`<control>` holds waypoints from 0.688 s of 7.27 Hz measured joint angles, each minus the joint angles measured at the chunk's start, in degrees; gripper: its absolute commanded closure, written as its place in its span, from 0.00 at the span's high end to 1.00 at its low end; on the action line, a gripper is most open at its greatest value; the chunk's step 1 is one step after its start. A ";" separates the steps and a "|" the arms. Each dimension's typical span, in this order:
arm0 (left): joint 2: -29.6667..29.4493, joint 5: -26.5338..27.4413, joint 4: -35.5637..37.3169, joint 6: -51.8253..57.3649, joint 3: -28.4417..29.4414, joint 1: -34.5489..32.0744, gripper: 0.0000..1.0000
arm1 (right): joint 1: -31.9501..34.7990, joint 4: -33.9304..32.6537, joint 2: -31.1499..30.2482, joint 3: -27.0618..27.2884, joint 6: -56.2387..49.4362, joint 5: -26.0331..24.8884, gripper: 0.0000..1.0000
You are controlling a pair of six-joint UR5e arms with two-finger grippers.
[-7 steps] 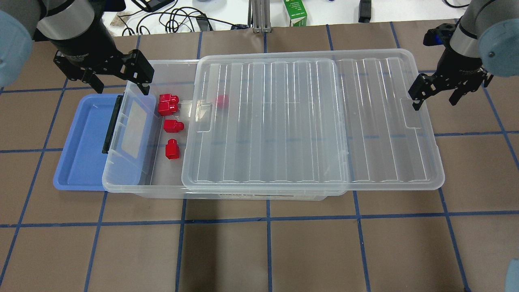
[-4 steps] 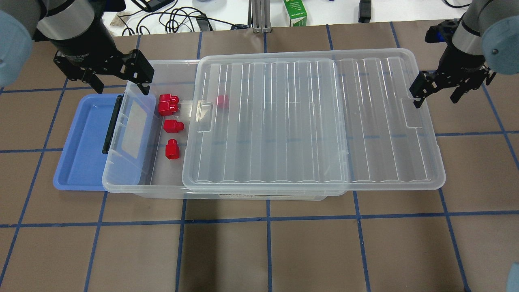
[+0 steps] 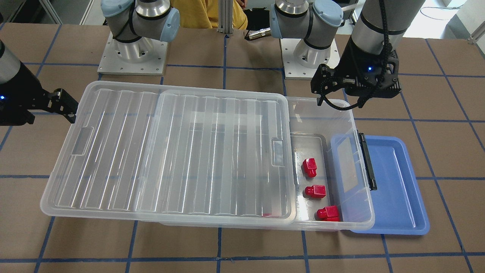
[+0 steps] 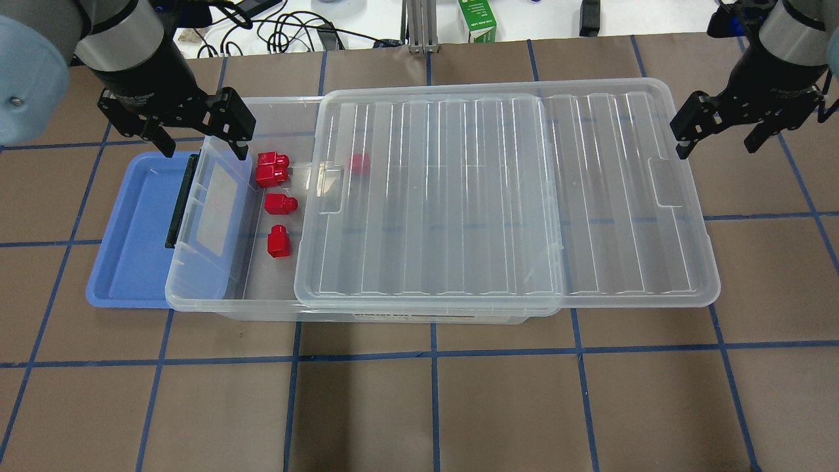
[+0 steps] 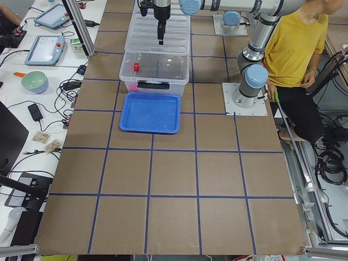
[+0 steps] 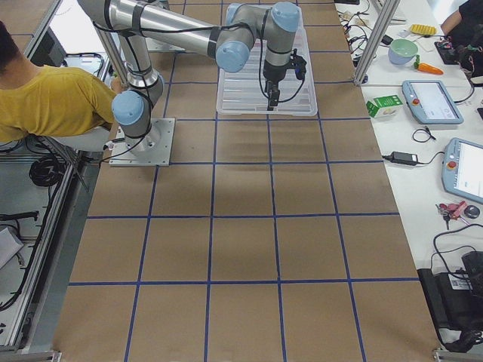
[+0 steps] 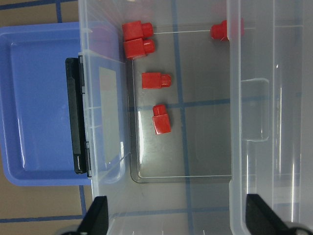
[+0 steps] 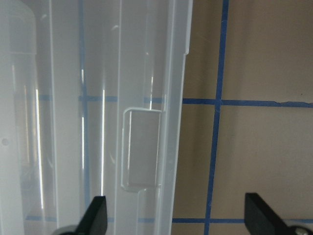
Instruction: Place red block in blue tray from box
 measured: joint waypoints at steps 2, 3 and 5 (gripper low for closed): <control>-1.75 -0.33 4.22 0.82 -2.95 0.11 1.00 | 2.88 1.32 -1.89 -0.02 5.53 0.40 1.00; -2.67 -0.47 6.81 1.15 -5.45 0.28 1.00 | 4.88 1.48 -2.11 0.07 8.41 0.55 1.00; -4.80 -0.56 14.73 1.60 -11.26 0.51 1.00 | 8.18 1.55 -2.34 0.49 11.83 0.12 1.00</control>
